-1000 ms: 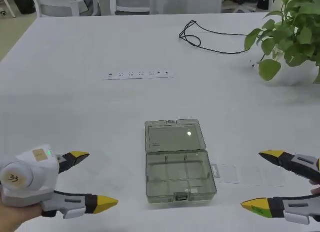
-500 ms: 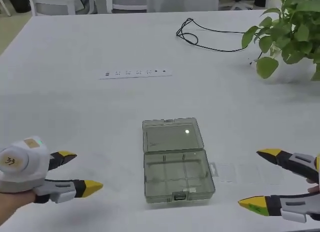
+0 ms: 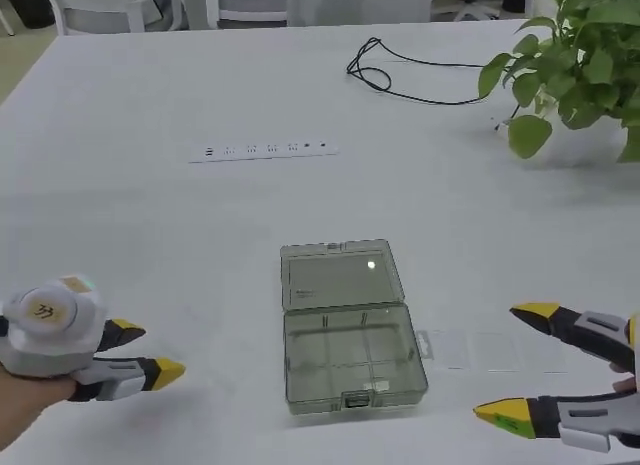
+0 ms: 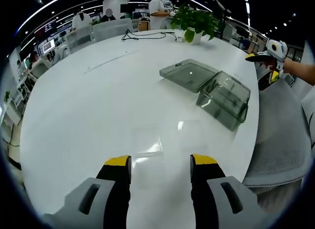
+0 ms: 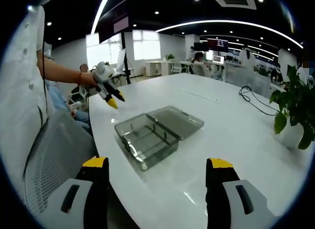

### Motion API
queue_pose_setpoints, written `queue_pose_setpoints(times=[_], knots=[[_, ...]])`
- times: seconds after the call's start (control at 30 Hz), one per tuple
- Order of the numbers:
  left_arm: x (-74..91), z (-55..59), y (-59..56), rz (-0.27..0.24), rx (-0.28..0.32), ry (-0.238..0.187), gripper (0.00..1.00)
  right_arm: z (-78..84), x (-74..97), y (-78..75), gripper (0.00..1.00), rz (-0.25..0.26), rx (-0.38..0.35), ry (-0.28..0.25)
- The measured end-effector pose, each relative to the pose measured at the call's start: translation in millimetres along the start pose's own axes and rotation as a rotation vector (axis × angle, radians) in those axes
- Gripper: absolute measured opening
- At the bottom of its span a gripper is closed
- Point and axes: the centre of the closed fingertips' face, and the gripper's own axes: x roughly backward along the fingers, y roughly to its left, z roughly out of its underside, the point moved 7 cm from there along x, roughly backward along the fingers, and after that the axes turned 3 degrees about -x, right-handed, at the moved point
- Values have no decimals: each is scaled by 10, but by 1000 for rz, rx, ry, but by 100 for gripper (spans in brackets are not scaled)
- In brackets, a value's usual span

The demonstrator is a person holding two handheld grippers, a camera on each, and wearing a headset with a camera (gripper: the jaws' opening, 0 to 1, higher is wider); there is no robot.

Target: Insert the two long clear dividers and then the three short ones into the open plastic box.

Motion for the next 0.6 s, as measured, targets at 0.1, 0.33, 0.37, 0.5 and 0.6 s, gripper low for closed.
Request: queue_pose_setpoints(times=[0.1,0.33,0.37,0.5,0.6], knots=[[-29,18,25,-9,4,18,47,-5,1,0,81,1,-1,-2],[-118,68,70,-12,43,88,46,25,7,-49,81,6,-8,-6],[-127,71,75,-13,48,95,46,29,7,-52,81,6,-9,-7],[-171,102,79,-16,59,143,44,50,5,-62,81,7,-14,-7],[-188,103,78,-18,59,152,44,63,9,-74,81,9,-16,-8]])
